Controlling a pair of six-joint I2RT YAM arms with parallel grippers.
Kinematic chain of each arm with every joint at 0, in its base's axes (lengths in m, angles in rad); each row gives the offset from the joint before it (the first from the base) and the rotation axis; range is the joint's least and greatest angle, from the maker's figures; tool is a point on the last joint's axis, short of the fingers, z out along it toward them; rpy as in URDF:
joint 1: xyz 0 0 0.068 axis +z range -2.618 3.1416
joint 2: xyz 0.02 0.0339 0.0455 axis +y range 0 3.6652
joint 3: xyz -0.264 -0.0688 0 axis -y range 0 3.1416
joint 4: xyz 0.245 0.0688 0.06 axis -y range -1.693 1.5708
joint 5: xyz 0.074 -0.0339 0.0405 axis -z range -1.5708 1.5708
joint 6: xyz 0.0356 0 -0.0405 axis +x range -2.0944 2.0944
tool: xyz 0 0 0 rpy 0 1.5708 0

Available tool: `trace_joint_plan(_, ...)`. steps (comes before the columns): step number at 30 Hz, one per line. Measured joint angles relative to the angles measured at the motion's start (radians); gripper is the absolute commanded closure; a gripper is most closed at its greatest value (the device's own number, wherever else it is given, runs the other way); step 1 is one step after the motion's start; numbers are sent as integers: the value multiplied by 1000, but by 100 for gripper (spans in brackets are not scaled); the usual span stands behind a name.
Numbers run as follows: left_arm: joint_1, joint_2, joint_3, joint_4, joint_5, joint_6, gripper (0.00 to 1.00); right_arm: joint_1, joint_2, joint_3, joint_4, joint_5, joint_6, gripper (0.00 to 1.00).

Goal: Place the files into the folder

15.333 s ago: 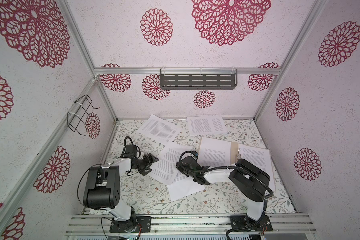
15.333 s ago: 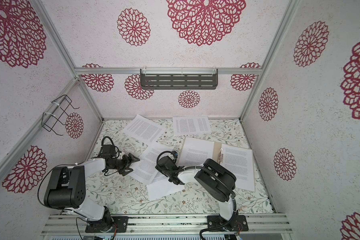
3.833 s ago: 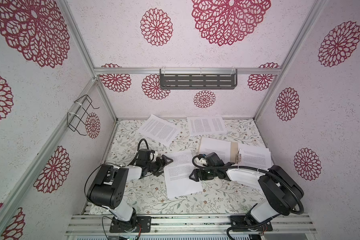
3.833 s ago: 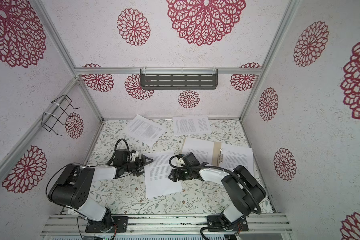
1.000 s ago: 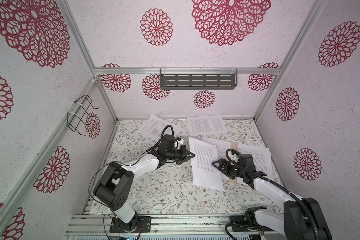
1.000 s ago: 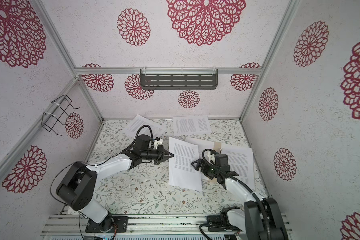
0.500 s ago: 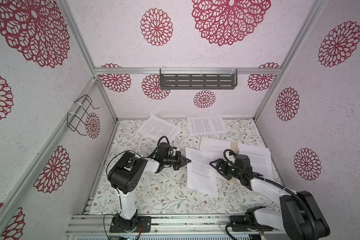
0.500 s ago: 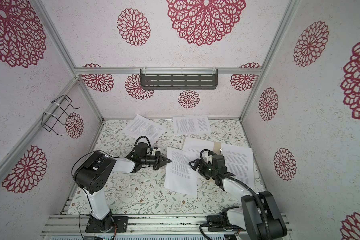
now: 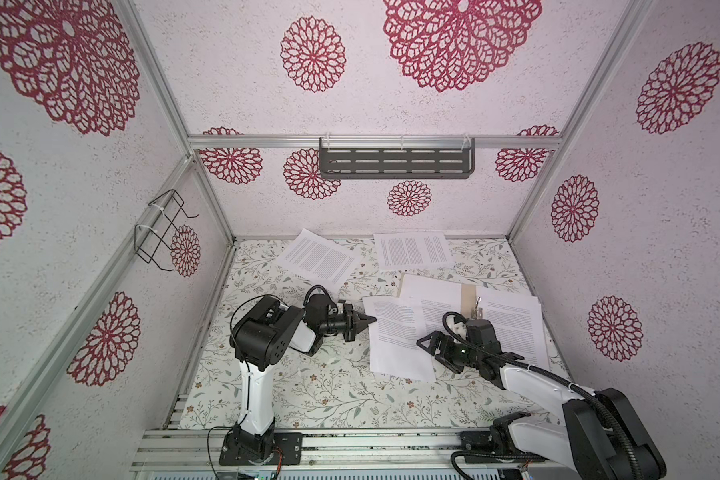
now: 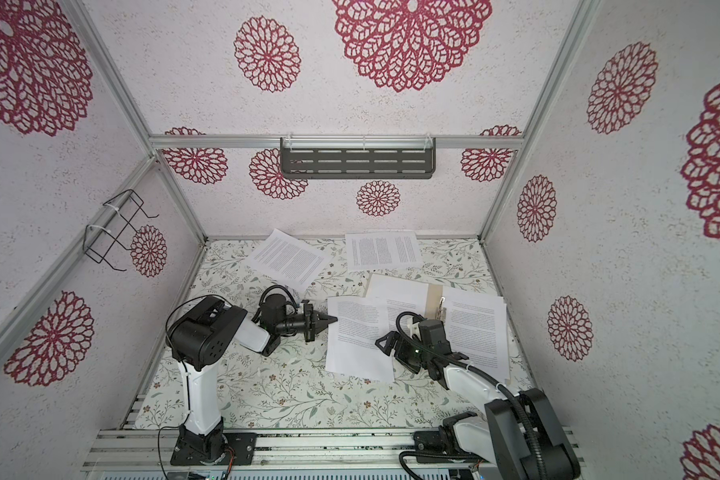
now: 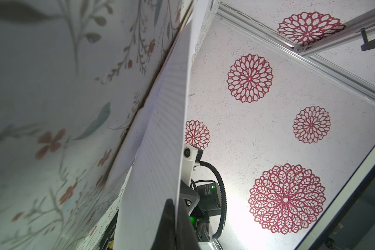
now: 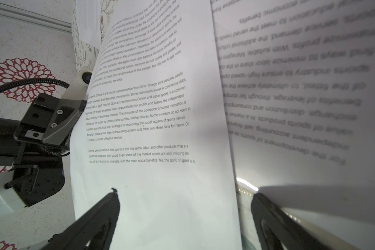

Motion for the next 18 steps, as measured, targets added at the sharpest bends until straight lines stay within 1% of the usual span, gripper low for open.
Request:
trace_joint_plan(6, 1, 48, -40, 148, -1, -75, 100, 4, -4, -6, 2, -2, 1, 1)
trace_joint_plan(13, 2, 64, -44, 249, -15, -142, 100, 33, -12, -16, 8, -2, 10, 2)
trace_joint_plan(18, 2, 61, -59, 289, -35, -173, 100, 36, 11, -29, 69, -22, 28, 1)
